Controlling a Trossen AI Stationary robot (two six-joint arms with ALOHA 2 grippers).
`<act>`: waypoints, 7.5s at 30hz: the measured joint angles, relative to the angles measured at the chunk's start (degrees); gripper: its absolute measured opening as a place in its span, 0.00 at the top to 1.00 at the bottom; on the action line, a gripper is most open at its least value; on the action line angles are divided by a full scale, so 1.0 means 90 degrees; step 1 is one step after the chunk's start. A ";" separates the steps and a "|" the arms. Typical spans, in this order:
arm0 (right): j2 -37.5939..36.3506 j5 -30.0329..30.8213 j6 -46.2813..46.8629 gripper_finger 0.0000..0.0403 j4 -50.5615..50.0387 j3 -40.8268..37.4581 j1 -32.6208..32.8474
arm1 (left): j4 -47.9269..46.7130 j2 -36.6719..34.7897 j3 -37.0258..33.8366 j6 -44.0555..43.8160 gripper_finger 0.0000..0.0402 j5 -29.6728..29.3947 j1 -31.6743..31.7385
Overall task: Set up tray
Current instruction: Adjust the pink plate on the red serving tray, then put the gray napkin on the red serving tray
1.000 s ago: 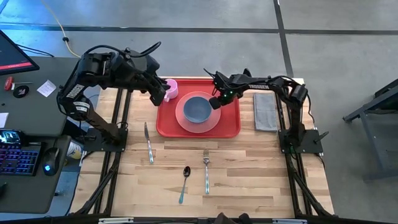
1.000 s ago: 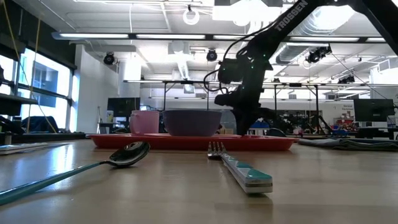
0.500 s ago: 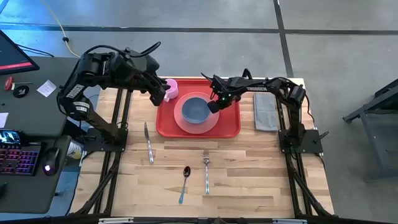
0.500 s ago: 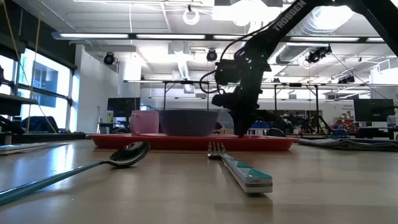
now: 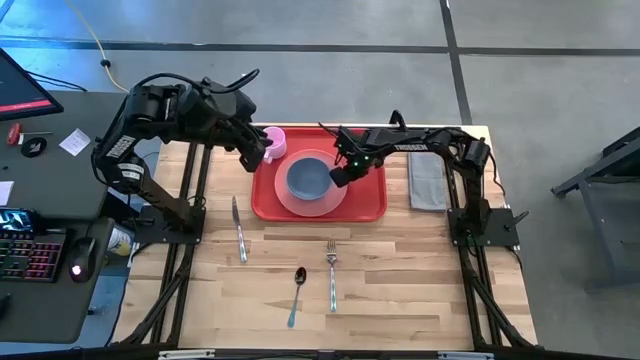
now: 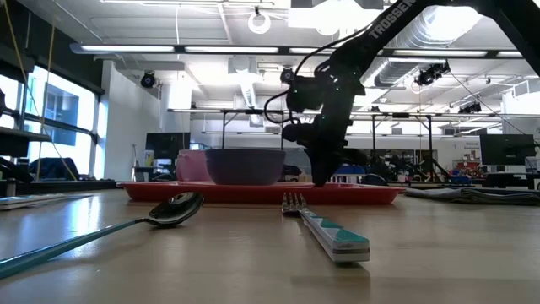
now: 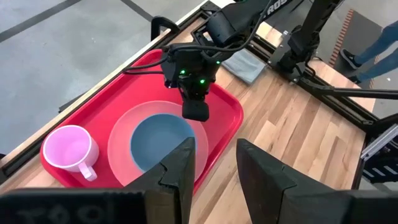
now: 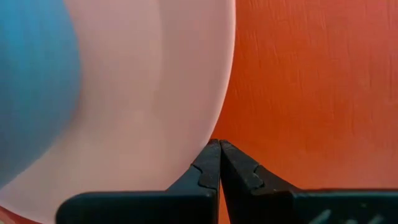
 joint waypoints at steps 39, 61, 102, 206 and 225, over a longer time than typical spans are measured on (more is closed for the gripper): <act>-0.0068 -0.0231 0.0092 1.00 0.0339 0.0002 -0.0078 | 0.0045 0.0000 0.0002 0.0075 0.62 -0.0038 0.0000; -0.1105 0.1419 -0.1096 1.00 -0.2275 0.0002 -0.0857 | 0.0065 0.0000 0.0002 0.0056 0.62 -0.0041 0.0000; -0.1219 0.1638 -0.0546 0.66 -0.1163 -0.1987 -0.2730 | 0.0007 0.0000 0.0002 -0.0025 0.62 -0.0318 0.0002; -0.4230 0.0402 0.0292 0.49 -0.0073 -0.4453 -0.3166 | -0.0132 0.0000 0.0002 -0.0304 0.62 0.0016 0.0000; -0.4252 -0.0111 0.0071 0.57 0.1264 -0.5296 -0.3621 | -0.0134 0.0000 0.0002 -0.0476 0.62 0.0330 0.0000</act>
